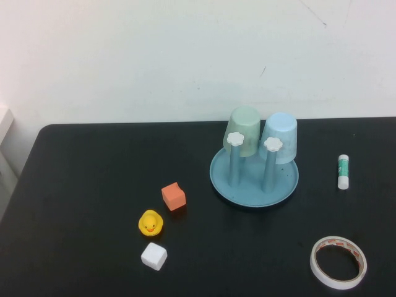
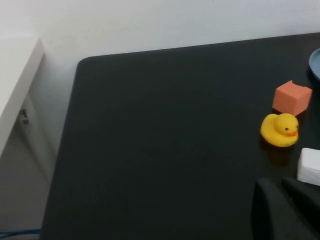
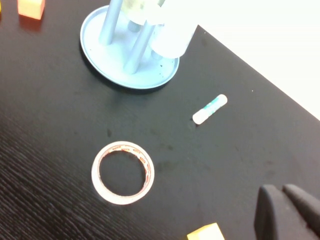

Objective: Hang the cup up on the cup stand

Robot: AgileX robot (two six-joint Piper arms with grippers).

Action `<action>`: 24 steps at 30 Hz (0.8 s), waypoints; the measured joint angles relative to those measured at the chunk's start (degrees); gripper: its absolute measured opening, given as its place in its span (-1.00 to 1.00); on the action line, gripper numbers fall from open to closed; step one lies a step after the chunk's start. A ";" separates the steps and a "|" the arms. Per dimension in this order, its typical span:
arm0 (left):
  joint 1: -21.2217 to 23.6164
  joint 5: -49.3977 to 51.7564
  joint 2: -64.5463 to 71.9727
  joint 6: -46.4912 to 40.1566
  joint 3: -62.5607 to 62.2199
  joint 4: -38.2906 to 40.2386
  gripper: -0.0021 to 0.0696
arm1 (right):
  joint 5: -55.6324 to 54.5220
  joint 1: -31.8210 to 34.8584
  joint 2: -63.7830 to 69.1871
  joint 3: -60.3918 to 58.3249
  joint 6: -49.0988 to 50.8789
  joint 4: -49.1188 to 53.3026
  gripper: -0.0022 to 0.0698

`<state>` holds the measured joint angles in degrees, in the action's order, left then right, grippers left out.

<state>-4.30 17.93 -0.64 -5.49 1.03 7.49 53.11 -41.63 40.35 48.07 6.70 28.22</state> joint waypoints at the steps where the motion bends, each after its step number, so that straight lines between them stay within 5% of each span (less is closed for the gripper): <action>1: 0.39 0.00 -0.04 -0.12 0.00 0.00 -0.94 | 0.00 0.00 0.00 0.00 0.00 0.00 -0.94; 9: 3.94 0.00 -0.04 0.02 0.00 0.00 -0.94 | 0.00 0.00 0.00 0.00 0.00 0.00 -0.94; 24: 4.11 0.09 -0.04 -0.09 0.00 -0.39 -0.94 | 0.00 0.00 0.00 0.00 0.00 0.00 -0.94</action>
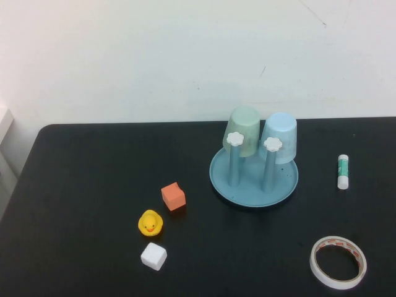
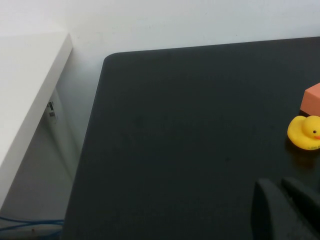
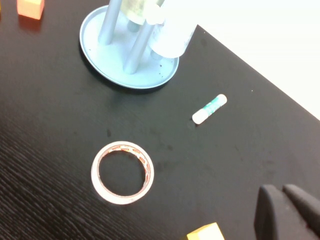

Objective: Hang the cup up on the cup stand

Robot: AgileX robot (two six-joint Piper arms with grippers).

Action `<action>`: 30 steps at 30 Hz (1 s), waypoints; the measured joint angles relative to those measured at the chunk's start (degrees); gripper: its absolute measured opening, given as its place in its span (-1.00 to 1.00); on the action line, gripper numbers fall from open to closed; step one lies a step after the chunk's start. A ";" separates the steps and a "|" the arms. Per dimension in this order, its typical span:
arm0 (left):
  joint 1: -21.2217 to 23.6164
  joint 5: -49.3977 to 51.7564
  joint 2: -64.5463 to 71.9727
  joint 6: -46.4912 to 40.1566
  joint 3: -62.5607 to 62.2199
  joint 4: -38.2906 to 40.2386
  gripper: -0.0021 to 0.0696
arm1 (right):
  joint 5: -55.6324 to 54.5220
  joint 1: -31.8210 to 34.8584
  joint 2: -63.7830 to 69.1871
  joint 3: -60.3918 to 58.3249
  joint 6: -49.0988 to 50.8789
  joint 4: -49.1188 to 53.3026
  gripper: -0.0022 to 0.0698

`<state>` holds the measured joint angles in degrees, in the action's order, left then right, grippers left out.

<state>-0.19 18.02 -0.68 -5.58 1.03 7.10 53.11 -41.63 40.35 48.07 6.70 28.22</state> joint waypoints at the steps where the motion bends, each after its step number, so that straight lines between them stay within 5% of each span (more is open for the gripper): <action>1: 0.00 0.00 0.00 0.00 0.00 0.00 -0.94 | 0.00 0.00 0.00 0.00 0.00 0.00 -0.94; 19: 0.00 0.00 0.00 -0.12 0.00 0.11 -0.94 | 0.00 0.70 -0.39 0.00 0.00 0.00 -0.94; 30: 0.00 0.00 0.00 -0.12 0.00 0.11 -0.94 | -18.37 24.43 -17.25 -6.93 0.36 -3.49 -0.94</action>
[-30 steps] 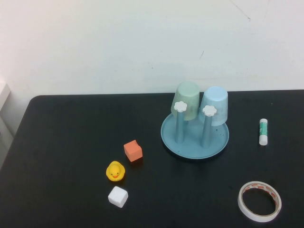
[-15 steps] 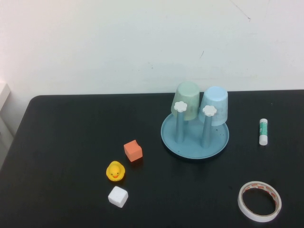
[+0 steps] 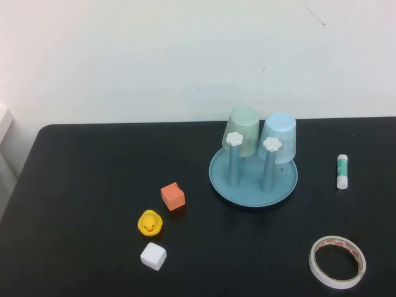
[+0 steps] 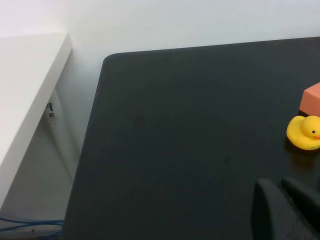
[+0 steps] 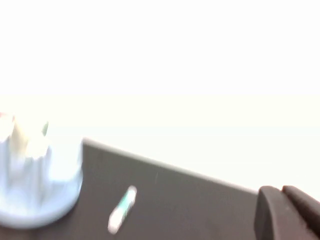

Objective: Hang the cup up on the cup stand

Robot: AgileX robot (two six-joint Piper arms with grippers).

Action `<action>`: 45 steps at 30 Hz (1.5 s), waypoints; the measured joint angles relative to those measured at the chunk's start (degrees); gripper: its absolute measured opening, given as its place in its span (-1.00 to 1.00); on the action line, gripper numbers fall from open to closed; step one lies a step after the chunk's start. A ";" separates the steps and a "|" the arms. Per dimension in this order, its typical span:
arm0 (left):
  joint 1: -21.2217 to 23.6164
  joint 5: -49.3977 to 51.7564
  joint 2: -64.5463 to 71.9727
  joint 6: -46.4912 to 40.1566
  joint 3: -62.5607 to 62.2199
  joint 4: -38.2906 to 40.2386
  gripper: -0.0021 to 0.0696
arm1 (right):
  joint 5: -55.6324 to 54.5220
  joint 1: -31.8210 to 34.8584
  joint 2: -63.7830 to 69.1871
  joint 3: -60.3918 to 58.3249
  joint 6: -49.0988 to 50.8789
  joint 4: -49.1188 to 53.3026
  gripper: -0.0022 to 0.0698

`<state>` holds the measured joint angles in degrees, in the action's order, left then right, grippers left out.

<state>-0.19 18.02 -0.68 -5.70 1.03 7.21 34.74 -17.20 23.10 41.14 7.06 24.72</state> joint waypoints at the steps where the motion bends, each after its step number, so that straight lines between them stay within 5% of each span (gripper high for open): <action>1: 0.00 0.00 0.00 0.00 0.00 0.00 -0.94 | -3.52 2.00 -2.46 -2.46 0.00 -0.71 -0.94; 11: 0.00 0.00 0.00 0.00 0.00 0.00 -0.94 | -25.98 13.33 -22.61 -27.88 0.34 -2.82 -0.94; 20: 0.00 0.00 0.00 0.00 0.00 0.00 -0.94 | -27.50 13.85 -23.77 -31.83 0.82 -3.30 -0.94; 28: 0.00 0.00 0.00 0.00 0.00 0.00 -0.94 | -27.65 13.95 -23.87 -36.27 -12.54 -19.05 -0.94; 45: 0.00 0.00 0.00 0.00 0.00 0.00 -0.94 | -23.38 20.70 -23.87 -42.69 -12.16 -23.31 -0.94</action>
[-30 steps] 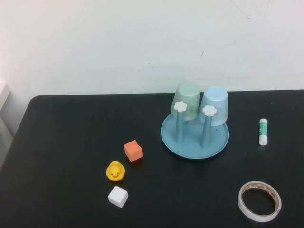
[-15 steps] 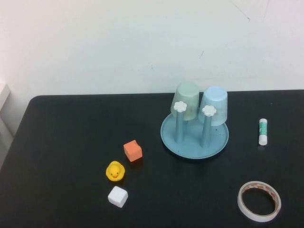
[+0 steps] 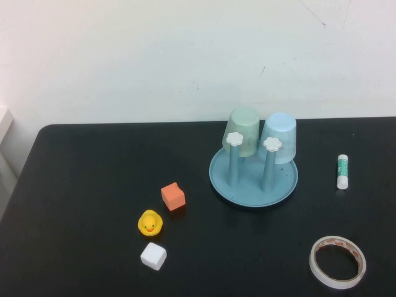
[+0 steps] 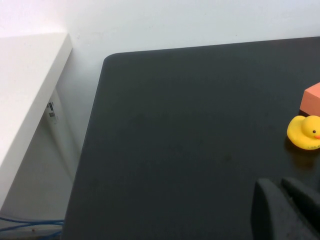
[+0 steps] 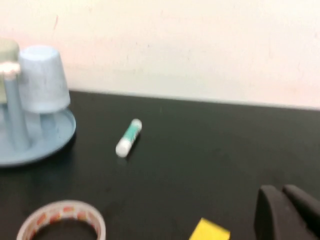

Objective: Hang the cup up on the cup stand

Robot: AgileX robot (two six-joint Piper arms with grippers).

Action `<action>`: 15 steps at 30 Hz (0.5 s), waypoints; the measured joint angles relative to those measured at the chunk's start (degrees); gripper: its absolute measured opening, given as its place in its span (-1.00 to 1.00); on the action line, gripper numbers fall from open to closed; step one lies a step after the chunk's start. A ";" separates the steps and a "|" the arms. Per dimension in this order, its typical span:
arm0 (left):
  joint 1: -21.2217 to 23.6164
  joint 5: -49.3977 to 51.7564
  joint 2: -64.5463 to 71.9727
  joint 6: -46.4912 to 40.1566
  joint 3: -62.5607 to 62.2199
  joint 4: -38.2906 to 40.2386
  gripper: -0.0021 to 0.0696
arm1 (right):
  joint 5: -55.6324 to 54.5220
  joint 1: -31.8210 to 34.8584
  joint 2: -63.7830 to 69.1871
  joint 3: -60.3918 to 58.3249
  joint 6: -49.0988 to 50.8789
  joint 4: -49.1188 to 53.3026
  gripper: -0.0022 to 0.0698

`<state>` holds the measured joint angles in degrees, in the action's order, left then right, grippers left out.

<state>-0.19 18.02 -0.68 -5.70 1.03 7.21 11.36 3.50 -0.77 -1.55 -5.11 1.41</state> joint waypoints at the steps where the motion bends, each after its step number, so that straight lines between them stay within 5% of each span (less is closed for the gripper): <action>1: 0.00 0.00 0.00 0.00 0.00 0.00 -0.94 | 1.04 0.00 0.00 0.00 0.00 -0.03 -0.94; 15: 0.00 0.00 0.00 0.00 0.00 0.00 -0.95 | 8.60 0.00 0.00 0.48 0.00 -0.03 -0.94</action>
<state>-0.19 18.02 -0.68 -5.70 1.03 7.21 19.96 3.50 -0.77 -1.07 -5.11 1.39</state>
